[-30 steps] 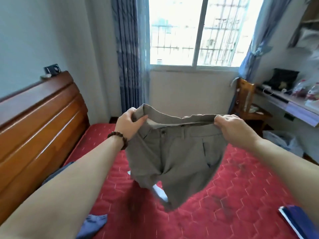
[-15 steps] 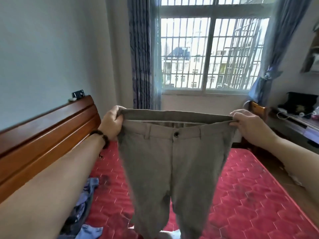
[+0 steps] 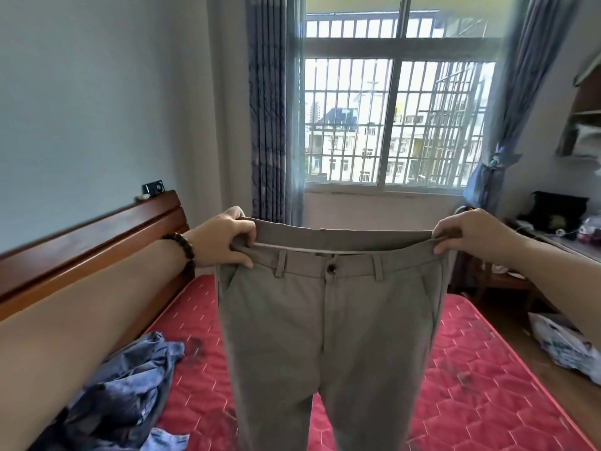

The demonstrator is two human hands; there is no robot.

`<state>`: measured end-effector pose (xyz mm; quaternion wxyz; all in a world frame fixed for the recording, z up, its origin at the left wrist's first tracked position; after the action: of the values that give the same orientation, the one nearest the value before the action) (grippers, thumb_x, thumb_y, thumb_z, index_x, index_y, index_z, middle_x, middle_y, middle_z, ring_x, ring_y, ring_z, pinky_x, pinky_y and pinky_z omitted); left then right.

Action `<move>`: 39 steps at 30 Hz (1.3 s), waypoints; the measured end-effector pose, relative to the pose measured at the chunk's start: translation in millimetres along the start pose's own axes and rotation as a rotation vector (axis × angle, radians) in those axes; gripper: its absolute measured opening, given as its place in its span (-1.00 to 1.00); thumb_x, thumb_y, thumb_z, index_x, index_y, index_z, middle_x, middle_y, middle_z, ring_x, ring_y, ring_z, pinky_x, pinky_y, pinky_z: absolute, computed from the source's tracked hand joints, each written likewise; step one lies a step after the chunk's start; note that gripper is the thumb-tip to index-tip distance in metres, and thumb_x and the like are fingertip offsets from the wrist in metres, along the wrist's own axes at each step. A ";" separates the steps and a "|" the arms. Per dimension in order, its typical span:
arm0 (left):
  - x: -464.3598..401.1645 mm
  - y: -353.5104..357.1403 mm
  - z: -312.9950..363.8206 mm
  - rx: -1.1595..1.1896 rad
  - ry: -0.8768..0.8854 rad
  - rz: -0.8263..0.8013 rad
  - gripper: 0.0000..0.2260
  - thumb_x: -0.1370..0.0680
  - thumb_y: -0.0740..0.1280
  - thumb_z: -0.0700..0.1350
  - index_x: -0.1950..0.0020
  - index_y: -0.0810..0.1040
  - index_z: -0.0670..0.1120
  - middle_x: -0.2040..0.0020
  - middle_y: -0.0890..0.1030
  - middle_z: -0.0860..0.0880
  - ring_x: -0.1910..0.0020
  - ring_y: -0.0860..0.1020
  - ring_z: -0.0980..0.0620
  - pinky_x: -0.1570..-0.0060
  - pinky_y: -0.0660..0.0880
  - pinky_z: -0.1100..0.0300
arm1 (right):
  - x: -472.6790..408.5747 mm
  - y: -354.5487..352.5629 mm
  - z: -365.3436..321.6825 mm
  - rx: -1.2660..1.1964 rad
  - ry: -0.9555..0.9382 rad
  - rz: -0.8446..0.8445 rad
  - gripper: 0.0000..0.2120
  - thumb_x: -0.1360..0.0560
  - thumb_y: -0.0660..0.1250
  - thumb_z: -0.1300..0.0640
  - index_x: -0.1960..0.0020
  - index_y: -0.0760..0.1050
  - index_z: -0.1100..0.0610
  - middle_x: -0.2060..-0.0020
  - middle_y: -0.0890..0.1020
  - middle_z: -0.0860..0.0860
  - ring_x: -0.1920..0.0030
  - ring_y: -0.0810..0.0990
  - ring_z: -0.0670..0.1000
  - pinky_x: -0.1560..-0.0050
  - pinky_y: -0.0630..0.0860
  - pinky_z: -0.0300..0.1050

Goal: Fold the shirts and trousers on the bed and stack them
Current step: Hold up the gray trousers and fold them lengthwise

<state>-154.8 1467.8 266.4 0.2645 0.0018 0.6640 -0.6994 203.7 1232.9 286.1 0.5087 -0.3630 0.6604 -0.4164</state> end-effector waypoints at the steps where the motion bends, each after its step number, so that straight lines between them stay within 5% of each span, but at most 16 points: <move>1: 0.0 -2.0 -0.4 -0.016 0.002 0.004 -0.65 -0.34 0.57 -0.04 0.00 0.50 -0.07 0.01 0.37 -0.02 0.12 0.42 0.03 0.15 0.34 0.27 | 1.9 -3.5 -1.0 0.009 -0.008 0.018 -0.83 -0.29 0.58 0.12 0.22 0.61 -0.02 0.33 0.64 -0.10 0.22 0.58 -0.07 0.11 0.47 -0.10; 4: -1.1 -8.2 -1.6 -0.027 0.024 0.033 -0.63 -0.35 0.56 -0.10 -0.05 0.48 -0.10 0.04 0.39 -0.02 0.11 0.41 0.02 0.21 0.25 0.27 | 6.0 -14.1 -2.6 0.018 -0.028 0.102 -0.80 -0.31 0.57 0.13 0.31 0.54 -0.04 0.41 0.58 -0.13 0.32 0.52 -0.17 0.22 0.44 -0.13; 10: 1.5 -14.1 3.0 -0.117 0.101 -0.006 -0.69 -0.32 0.58 -0.01 0.28 0.45 -0.05 0.23 0.37 0.09 0.29 0.35 0.22 0.30 0.26 0.46 | 9.0 -27.7 -8.9 0.014 -0.076 0.194 -0.78 -0.43 0.46 0.19 0.29 0.44 0.07 0.44 0.53 -0.08 0.34 0.50 -0.09 0.29 0.38 -0.08; 15: 6.3 -5.0 2.4 -0.237 0.089 -0.098 -0.60 -0.41 0.50 0.08 0.40 0.39 -0.10 0.27 0.35 0.04 0.34 0.35 0.07 0.35 0.21 0.30 | 13.2 -27.5 -7.5 0.008 -0.027 0.248 -0.82 -0.49 0.39 0.17 0.21 0.41 0.14 0.40 0.51 0.01 0.33 0.47 0.02 0.28 0.32 -0.04; 18: 9.9 -3.6 1.1 -0.254 0.081 -0.119 -0.58 -0.47 0.43 0.11 0.39 0.45 -0.17 0.27 0.39 0.01 0.35 0.37 0.08 0.31 0.23 0.28 | 16.9 -28.7 -10.9 -0.023 -0.006 0.302 -0.91 -0.49 0.39 0.21 0.16 0.50 0.16 0.30 0.60 0.05 0.22 0.54 0.12 0.16 0.40 -0.02; 22: 12.5 -14.4 -9.4 -0.236 0.059 -0.097 -0.72 -0.54 0.37 0.01 0.28 0.59 -0.15 0.27 0.40 0.09 0.33 0.39 0.18 0.26 0.26 0.40 | 19.6 -33.6 -13.2 -0.124 0.013 0.346 -0.88 -0.48 0.40 0.27 0.05 0.67 0.12 0.16 0.63 -0.12 0.05 0.56 -0.06 -0.05 0.36 -0.18; 30: 14.8 -6.9 -11.5 -0.217 0.057 -0.131 -0.66 -0.43 0.50 0.01 0.36 0.37 -0.02 0.27 0.44 0.07 0.33 0.39 0.15 0.32 0.24 0.41 | 25.4 -30.1 -13.8 -0.083 0.071 0.309 -0.89 -0.49 0.39 0.21 0.18 0.59 0.04 0.24 0.63 0.00 0.13 0.56 0.07 0.09 0.37 -0.07; 32: 14.2 -20.6 -3.6 -0.181 0.072 -0.047 -0.70 -0.45 0.49 -0.06 0.34 0.41 -0.10 0.28 0.46 0.00 0.31 0.42 0.03 0.27 0.32 0.29 | 26.1 -35.8 -11.6 -0.099 0.084 0.378 -0.91 -0.53 0.34 0.21 0.15 0.56 0.10 0.22 0.61 0.05 0.13 0.54 0.09 0.09 0.35 -0.08; 35: 9.1 -71.4 10.8 -0.082 0.124 0.343 -0.81 -0.46 0.47 -0.20 0.25 0.50 -0.23 0.30 0.50 -0.09 0.32 0.47 -0.09 0.26 0.37 0.14 | 25.5 -63.6 -3.8 -0.176 0.132 0.604 -0.91 -0.56 0.27 0.21 0.06 0.53 0.19 0.16 0.57 0.08 0.11 0.50 0.05 0.05 0.35 -0.09; 39: 1.6 -121.9 24.3 0.101 0.164 0.823 -0.84 -0.45 0.44 -0.09 0.16 0.47 -0.07 0.28 0.50 0.03 0.35 0.44 0.10 0.25 0.38 0.50 | 27.9 -108.7 -2.1 -0.348 0.141 1.073 -0.87 -0.52 0.21 0.13 0.04 0.50 0.16 0.19 0.49 0.06 0.23 0.42 -0.10 0.16 0.33 -0.28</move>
<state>-193.1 1441.9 381.8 0.4675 0.3354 0.5915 -0.5648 201.6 1165.8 376.0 0.5365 -0.0263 0.8435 -0.0076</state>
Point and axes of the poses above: each hand's wrist, its own x-axis away from the middle knuckle, its own y-axis out of the palm, z = x × y, the point moved 5 cm from there along -x, towards the middle knuckle
